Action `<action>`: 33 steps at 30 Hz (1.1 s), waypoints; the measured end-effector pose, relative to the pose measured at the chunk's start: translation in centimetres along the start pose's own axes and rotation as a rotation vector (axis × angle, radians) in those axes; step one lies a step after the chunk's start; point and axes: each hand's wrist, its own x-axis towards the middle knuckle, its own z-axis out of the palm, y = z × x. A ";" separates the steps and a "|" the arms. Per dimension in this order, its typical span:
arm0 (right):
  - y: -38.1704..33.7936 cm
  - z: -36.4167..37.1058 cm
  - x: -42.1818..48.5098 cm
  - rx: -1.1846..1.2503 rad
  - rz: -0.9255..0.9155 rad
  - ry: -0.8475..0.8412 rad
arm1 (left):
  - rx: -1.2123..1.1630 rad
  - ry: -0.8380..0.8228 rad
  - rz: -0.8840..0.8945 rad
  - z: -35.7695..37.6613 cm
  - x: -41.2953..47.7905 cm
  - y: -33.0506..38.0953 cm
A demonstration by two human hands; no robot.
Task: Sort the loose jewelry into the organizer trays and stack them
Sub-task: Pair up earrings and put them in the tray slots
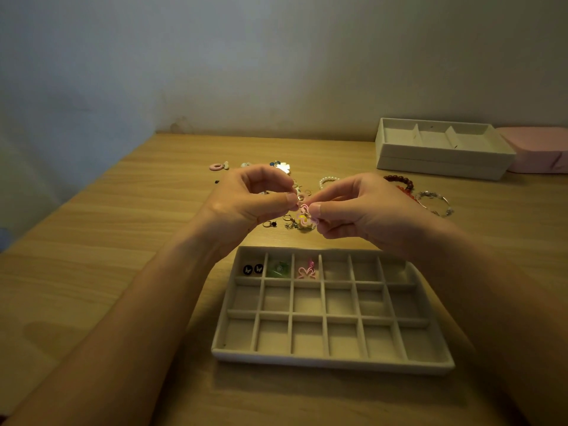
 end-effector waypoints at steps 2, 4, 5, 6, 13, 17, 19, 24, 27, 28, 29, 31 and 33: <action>0.2 0.1 -0.1 -0.040 -0.010 0.005 | 0.023 0.005 -0.002 0.0 -0.1 0.0; 0.2 0.2 -0.1 -0.100 -0.035 0.026 | 0.029 -0.009 -0.014 0.0 -0.1 0.1; 0.2 0.2 -0.1 -0.119 -0.047 0.037 | 0.026 -0.020 -0.026 0.0 -0.1 0.1; 0.3 0.2 -0.1 -0.129 -0.055 0.046 | 0.024 -0.030 -0.042 -0.1 -0.1 0.1; 0.5 0.2 0.2 -0.169 -0.082 0.072 | -0.103 -0.068 -0.172 -0.5 0.0 0.2; 0.6 0.2 0.4 -0.176 -0.085 0.079 | 0.040 -0.113 -0.137 -0.7 -0.1 0.4; 0.6 0.2 0.4 -0.168 -0.092 0.071 | 0.171 -0.067 -0.094 -0.5 -0.2 0.4; 0.6 0.1 0.4 -0.161 -0.101 0.079 | 0.358 -0.006 -0.009 0.1 -0.3 0.4; 0.6 0.2 0.5 -0.182 -0.097 0.093 | 0.366 -0.003 0.021 0.4 -0.4 0.6; 0.6 0.2 0.5 -0.175 -0.092 0.091 | 0.352 0.005 0.025 0.5 -0.4 0.6; 0.6 0.2 0.5 -0.165 -0.088 0.087 | 0.332 0.020 0.028 0.5 -0.3 0.6; 0.5 0.3 0.5 -0.156 -0.089 0.075 | 0.286 0.037 0.022 0.3 -0.3 0.5; 0.4 0.4 0.4 -0.157 -0.098 0.063 | 0.246 0.007 -0.005 0.1 -0.3 0.6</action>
